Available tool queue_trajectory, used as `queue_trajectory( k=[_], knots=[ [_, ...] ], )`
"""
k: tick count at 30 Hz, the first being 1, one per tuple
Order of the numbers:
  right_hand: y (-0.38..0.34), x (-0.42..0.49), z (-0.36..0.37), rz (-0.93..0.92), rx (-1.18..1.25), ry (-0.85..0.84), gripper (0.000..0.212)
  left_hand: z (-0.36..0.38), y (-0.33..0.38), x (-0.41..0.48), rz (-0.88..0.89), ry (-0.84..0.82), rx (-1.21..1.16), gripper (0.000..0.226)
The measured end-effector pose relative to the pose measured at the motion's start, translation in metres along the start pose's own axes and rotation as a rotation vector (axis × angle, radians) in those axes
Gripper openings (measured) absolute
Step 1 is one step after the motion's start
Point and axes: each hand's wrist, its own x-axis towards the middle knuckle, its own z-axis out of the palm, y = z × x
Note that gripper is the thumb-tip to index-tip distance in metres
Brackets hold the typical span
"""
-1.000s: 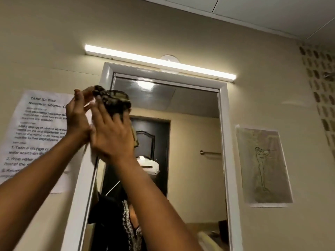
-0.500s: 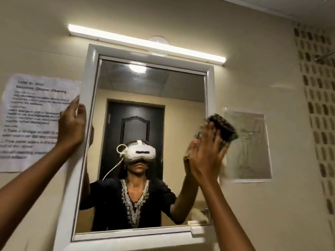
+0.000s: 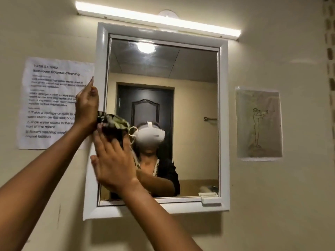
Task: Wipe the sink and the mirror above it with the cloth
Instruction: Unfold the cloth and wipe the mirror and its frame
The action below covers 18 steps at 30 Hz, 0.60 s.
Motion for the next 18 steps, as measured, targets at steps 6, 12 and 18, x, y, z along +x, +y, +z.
queue_trajectory(
  k=[6, 12, 18],
  knots=[
    [0.066, -0.041, -0.015, 0.041, 0.081, 0.033, 0.064, -0.005, -0.013, 0.001, -0.145, -0.039, -0.009, 0.063],
    [0.192, -0.089, -0.051, 0.818, -0.022, 0.259, 0.059, 0.002, -0.004, -0.014, -0.034, 0.055, 0.063, 0.049],
    [0.149, -0.048, -0.032, 0.86, 0.011, 0.3, 0.064, 0.003, -0.007, -0.012, -0.054, 0.08, 0.075, 0.048]
  ],
)
